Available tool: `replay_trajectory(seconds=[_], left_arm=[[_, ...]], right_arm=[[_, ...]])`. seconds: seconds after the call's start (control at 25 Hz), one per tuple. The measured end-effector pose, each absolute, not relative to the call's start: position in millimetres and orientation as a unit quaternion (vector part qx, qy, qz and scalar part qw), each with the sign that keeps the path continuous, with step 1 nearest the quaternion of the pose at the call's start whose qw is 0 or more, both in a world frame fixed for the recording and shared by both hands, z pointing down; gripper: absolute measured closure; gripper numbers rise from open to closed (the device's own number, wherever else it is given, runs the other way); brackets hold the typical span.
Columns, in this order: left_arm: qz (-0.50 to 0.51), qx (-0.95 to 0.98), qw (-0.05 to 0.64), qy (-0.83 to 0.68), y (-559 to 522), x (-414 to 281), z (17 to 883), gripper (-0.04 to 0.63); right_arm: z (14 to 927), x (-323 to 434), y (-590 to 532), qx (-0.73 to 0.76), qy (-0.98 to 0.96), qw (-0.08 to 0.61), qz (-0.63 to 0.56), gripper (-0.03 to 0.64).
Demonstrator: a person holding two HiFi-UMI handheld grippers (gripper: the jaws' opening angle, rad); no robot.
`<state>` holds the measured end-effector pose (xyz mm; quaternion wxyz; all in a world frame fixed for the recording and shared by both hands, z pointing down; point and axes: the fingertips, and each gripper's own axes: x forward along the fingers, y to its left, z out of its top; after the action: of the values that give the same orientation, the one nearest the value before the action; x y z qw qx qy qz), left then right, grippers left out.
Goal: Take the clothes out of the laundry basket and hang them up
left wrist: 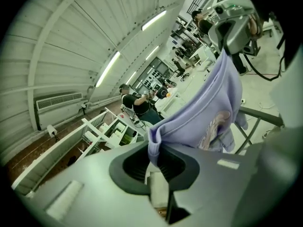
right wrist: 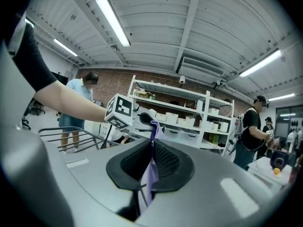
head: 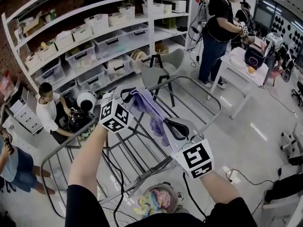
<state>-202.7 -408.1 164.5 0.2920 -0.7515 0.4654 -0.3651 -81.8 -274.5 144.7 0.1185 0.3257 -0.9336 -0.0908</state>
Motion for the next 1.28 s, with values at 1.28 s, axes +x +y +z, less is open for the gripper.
replay_trajectory(seconds=[1.28], left_arm=[[-0.644,-0.677,0.203,0.293,-279.6,-336.0,415.6,0.505]], right_arm=[[360.9,-211.7,-160.5,0.208,-0.936,0.272,0.078,0.572]])
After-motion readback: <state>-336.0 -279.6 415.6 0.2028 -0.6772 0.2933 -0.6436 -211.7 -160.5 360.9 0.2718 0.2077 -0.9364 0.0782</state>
